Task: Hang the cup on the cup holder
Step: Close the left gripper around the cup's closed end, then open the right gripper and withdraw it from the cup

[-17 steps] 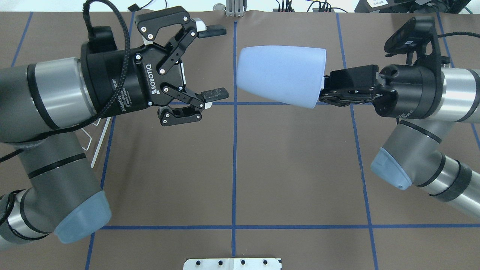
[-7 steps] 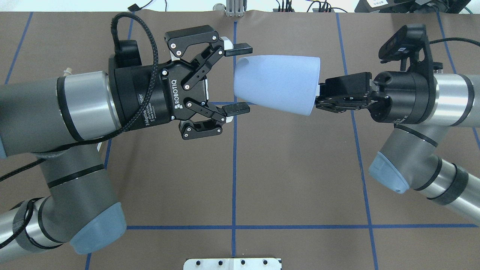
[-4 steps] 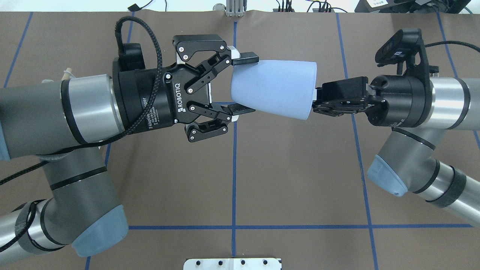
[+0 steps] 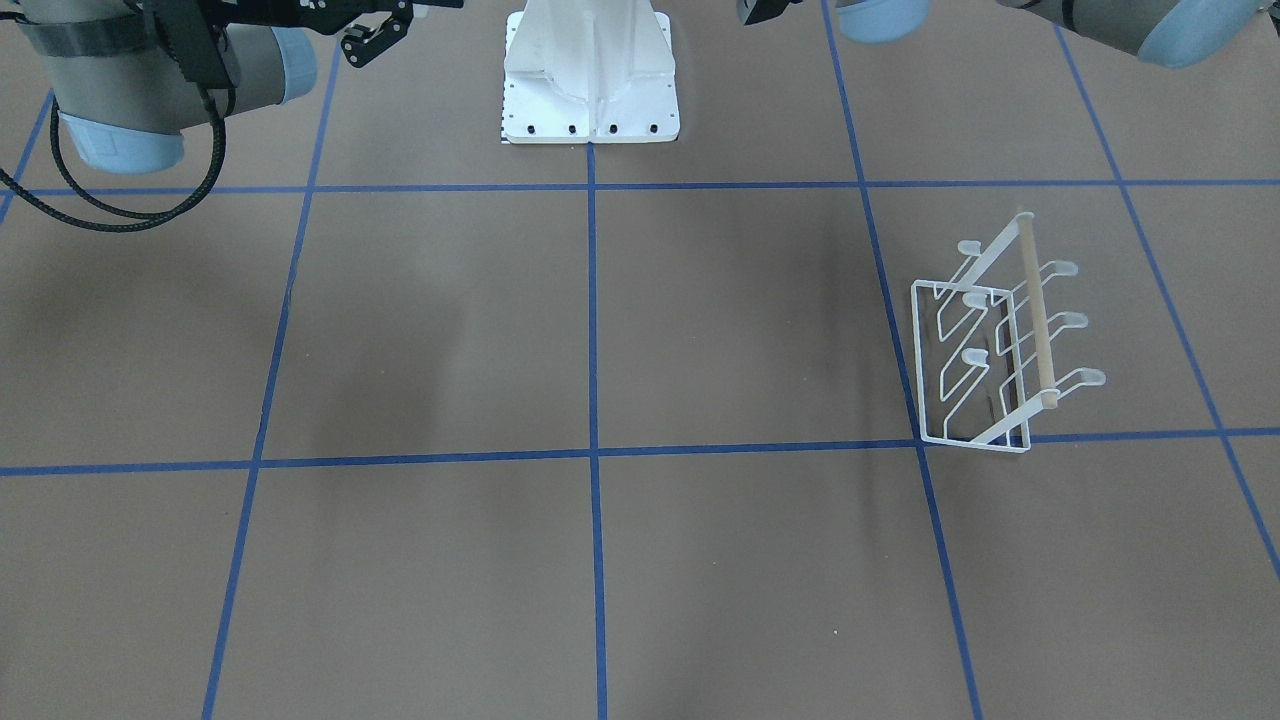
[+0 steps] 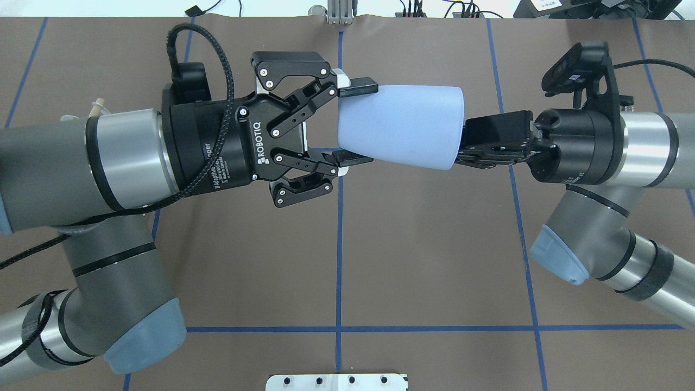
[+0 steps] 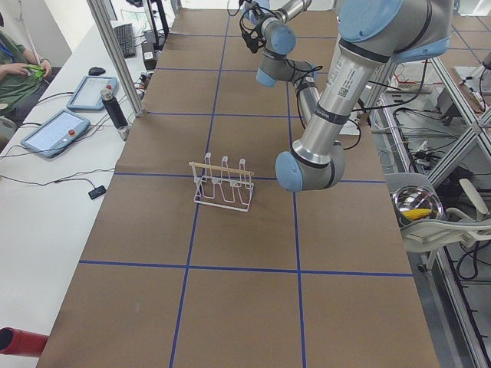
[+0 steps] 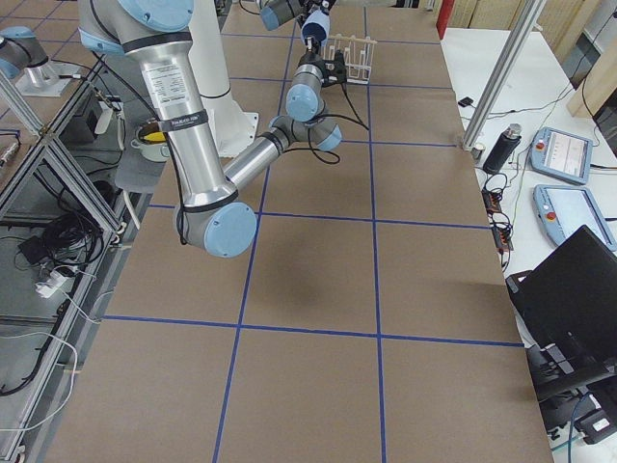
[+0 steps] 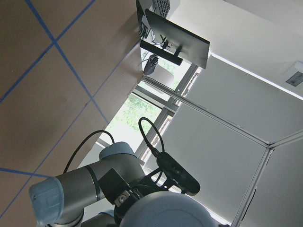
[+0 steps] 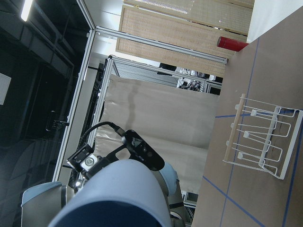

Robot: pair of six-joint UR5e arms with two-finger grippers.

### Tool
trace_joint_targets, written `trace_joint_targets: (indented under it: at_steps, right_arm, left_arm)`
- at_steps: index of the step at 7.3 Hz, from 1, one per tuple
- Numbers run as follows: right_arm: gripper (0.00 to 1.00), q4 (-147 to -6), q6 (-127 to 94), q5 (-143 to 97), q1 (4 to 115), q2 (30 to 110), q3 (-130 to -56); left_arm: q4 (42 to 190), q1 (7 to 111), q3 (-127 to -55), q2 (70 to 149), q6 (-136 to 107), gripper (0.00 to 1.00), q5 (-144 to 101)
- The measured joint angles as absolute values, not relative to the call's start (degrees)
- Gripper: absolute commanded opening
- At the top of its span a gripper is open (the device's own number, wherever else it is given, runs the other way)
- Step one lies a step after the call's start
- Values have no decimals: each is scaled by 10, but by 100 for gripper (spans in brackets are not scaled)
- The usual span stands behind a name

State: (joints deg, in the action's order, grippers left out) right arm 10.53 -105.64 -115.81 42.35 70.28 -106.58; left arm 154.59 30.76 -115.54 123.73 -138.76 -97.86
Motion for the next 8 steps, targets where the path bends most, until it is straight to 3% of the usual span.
trace_joint_targets:
  at_steps: [5, 8]
  right_arm:
    - [100, 106, -1055, -1154, 438, 718, -1068]
    - [100, 103, -1053, -1206, 511, 754, -1053]
  left_arm:
    - [1546, 309, -1158, 1230, -1381, 0, -984]
    - [1538, 332, -1169, 1222, -1354, 0, -1000]
